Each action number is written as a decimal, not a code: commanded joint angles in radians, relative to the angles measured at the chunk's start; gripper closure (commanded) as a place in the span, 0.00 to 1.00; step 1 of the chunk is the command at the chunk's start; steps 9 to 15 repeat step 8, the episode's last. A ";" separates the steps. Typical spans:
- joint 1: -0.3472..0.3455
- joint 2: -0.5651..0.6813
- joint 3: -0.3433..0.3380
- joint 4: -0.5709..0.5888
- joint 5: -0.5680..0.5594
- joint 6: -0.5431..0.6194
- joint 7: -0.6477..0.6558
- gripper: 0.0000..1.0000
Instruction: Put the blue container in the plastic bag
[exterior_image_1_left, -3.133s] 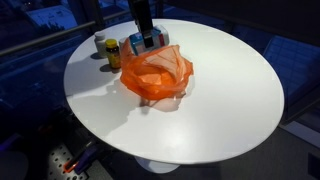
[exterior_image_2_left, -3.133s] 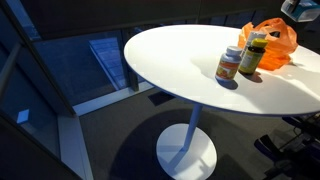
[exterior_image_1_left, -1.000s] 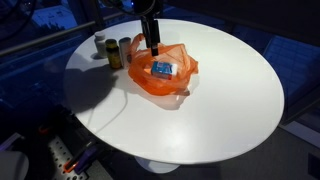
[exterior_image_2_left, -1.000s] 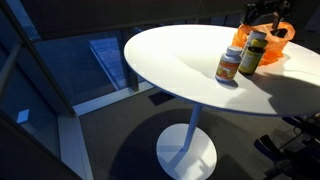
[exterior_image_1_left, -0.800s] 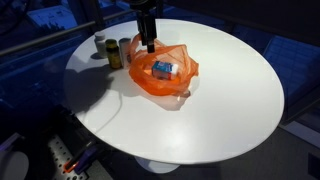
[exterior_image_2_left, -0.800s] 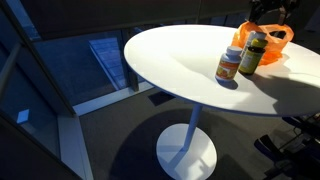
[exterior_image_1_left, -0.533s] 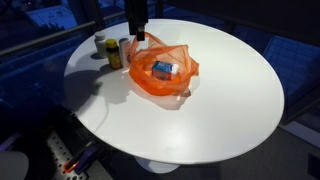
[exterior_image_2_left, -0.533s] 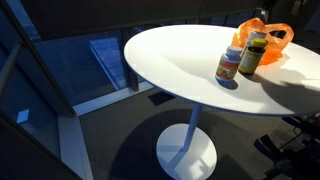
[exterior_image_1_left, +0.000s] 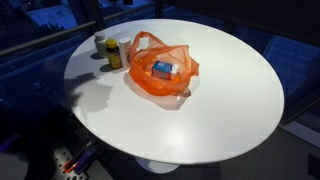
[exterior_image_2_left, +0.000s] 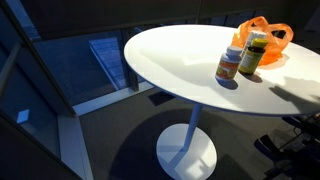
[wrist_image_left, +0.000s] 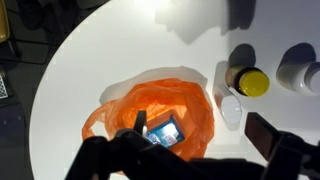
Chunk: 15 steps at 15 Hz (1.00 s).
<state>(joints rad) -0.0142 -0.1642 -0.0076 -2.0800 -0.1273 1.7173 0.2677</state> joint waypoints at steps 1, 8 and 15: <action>0.003 -0.041 -0.001 0.035 0.045 -0.030 -0.110 0.00; -0.004 -0.031 0.006 0.013 0.026 -0.003 -0.081 0.00; -0.004 -0.031 0.006 0.013 0.026 -0.003 -0.081 0.00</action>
